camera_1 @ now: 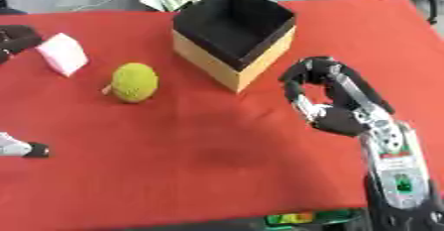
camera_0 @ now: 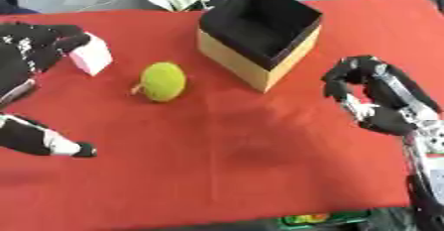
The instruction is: Pick up objects on the table and place them in the box.
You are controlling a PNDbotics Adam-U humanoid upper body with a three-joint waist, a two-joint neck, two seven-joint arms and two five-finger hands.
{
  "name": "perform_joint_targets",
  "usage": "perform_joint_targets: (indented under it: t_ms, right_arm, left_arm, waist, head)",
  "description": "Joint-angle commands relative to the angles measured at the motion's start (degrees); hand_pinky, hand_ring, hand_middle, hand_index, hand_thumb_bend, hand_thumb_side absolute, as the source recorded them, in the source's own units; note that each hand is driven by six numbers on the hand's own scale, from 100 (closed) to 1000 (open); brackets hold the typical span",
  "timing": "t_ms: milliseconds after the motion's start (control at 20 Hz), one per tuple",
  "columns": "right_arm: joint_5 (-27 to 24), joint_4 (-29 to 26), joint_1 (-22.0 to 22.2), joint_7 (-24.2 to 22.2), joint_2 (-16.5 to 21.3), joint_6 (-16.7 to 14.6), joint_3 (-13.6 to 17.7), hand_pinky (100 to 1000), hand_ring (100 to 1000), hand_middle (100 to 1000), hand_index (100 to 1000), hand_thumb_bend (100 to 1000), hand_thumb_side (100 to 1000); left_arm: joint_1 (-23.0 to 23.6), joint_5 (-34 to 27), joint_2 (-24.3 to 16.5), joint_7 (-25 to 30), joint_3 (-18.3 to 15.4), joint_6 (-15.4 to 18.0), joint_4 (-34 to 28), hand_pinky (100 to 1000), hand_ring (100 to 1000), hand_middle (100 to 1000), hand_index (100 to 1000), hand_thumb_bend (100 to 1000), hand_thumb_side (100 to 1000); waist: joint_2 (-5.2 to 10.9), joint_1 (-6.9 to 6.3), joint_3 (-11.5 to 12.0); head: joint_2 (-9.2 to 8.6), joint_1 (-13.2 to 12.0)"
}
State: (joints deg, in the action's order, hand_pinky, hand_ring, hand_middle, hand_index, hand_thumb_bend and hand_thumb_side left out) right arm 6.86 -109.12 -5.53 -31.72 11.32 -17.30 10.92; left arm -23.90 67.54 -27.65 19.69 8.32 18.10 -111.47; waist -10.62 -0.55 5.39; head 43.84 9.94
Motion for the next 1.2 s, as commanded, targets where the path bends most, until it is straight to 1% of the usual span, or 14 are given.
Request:
perform_joint_targets:
  t_ms: [50, 400, 600, 650, 700, 750, 800, 900, 1100, 1200]
  right_arm:
    - [-0.4, -0.8, -0.4, -0.2, 0.9, -0.1, 0.4, 539, 486, 483, 642, 100, 470]
    - [-0.4, -0.7, -0.4, -0.3, 1.0, -0.2, 0.4, 539, 486, 483, 642, 100, 470]
    - [-0.4, -0.7, -0.4, -0.3, 1.0, -0.2, 0.4, 540, 486, 483, 643, 100, 470]
    - [-0.4, -0.7, -0.3, -0.4, 1.0, -0.2, 0.4, 540, 486, 483, 643, 100, 470]
    - [-0.4, -0.7, -0.3, -0.4, 1.1, -0.2, 0.4, 540, 486, 483, 643, 100, 470]
    - [-0.4, -0.6, -0.3, -0.4, 1.1, -0.2, 0.3, 540, 486, 483, 643, 100, 470]
    - [-0.5, -0.6, -0.3, -0.4, 1.1, -0.2, 0.3, 540, 486, 483, 643, 100, 470]
    - [-0.5, -0.5, -0.3, -0.5, 1.1, -0.2, 0.3, 540, 486, 483, 643, 100, 470]
    - [-0.5, -0.4, -0.2, -0.7, 1.3, -0.2, 0.1, 540, 486, 483, 643, 100, 470]
    - [-0.5, -0.3, -0.1, -0.8, 1.3, -0.2, 0.1, 541, 486, 483, 643, 100, 470]
  left_arm:
    - [-1.1, 0.4, -1.9, 0.3, -0.8, 0.0, -0.3, 803, 833, 879, 987, 959, 671]
    - [-1.6, 0.5, -2.4, 0.8, -0.7, 0.2, 0.2, 801, 829, 877, 988, 950, 659]
    - [-1.8, 0.1, -2.6, 1.1, -0.6, 0.3, 0.6, 800, 831, 877, 989, 927, 642]
    - [-2.0, -0.3, -2.8, 1.3, -0.5, 0.3, 1.1, 799, 841, 881, 990, 861, 625]
    - [-2.3, -1.1, -3.1, 1.5, -0.3, 0.3, 1.8, 799, 846, 882, 990, 828, 621]
    - [-2.7, -1.9, -3.4, 1.9, -0.1, 0.3, 2.8, 797, 853, 886, 992, 776, 613]
    - [-3.2, -2.8, -3.9, 2.3, 0.2, 0.3, 4.0, 797, 854, 886, 992, 772, 613]
    - [-4.7, -4.6, -5.3, 3.6, 0.8, 0.2, 6.6, 794, 860, 888, 991, 749, 642]
    - [-9.5, -8.3, -7.8, 6.5, 1.7, -0.4, 12.4, 789, 860, 888, 991, 739, 672]
    - [-12.2, -10.1, -8.3, 8.3, 2.2, -1.8, 15.4, 780, 870, 888, 988, 670, 698]
  waist:
    - [0.79, 0.04, 0.0]
    - [0.82, 0.1, 0.1]
    - [0.85, 0.11, 0.1]
    - [0.86, 0.08, 0.0]
    - [0.88, 0.05, 0.0]
    - [0.9, -0.01, -0.1]
    - [0.92, -0.05, -0.1]
    - [0.99, -0.21, -0.3]
    - [1.23, -0.48, -0.7]
    - [1.38, -0.62, -0.9]
  head:
    - [0.28, -0.2]
    - [0.28, -0.1]
    - [0.28, -0.1]
    - [0.28, 0.0]
    - [0.28, 0.0]
    - [0.28, -0.1]
    - [0.28, -0.1]
    - [0.28, -0.2]
    - [0.28, -0.4]
    - [0.28, -0.5]
